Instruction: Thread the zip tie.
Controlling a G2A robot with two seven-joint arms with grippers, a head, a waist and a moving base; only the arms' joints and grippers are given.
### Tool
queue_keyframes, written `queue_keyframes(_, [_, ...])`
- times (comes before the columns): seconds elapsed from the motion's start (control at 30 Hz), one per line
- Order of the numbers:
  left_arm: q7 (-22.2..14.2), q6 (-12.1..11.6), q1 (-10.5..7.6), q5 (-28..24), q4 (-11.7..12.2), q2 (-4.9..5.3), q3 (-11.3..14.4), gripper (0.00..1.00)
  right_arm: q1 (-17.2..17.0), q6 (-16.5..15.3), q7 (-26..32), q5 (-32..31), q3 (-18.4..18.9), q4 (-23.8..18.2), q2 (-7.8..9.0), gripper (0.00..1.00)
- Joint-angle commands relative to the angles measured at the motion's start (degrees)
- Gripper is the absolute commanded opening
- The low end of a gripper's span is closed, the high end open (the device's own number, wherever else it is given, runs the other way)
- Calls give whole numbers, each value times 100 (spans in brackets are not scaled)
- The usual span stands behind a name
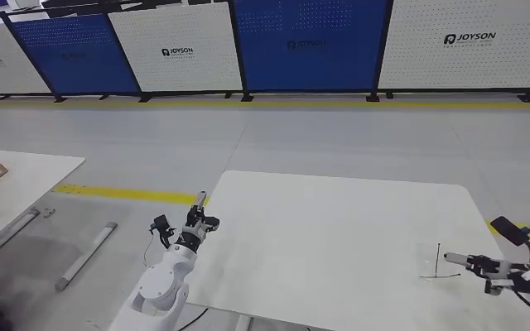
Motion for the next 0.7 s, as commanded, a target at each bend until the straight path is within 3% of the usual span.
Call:
queue_keyframes(0.0, [0, 0, 0, 0, 0, 0, 0, 100, 305, 66, -2, -5, -335, 251, 12, 100])
queue_keyframes(0.17, [0, 0, 0, 0, 0, 0, 0, 100, 910, -93, -2, 3, -1252, 908, 82, 100])
queue_keyframes(0.2, [0, 0, 0, 0, 0, 0, 0, 100, 1045, 21, -2, 33, -1342, 1066, 97, 100])
queue_keyframes(0.6, [0, 0, 0, 0, 0, 0, 0, 100, 1089, 63, -2, 52, -1360, 1111, 100, 100])
queue_keyframes(0.67, [0, 0, 0, 0, 0, 0, 0, 100, 995, -241, -36, 366, -1181, 1253, 119, 100])
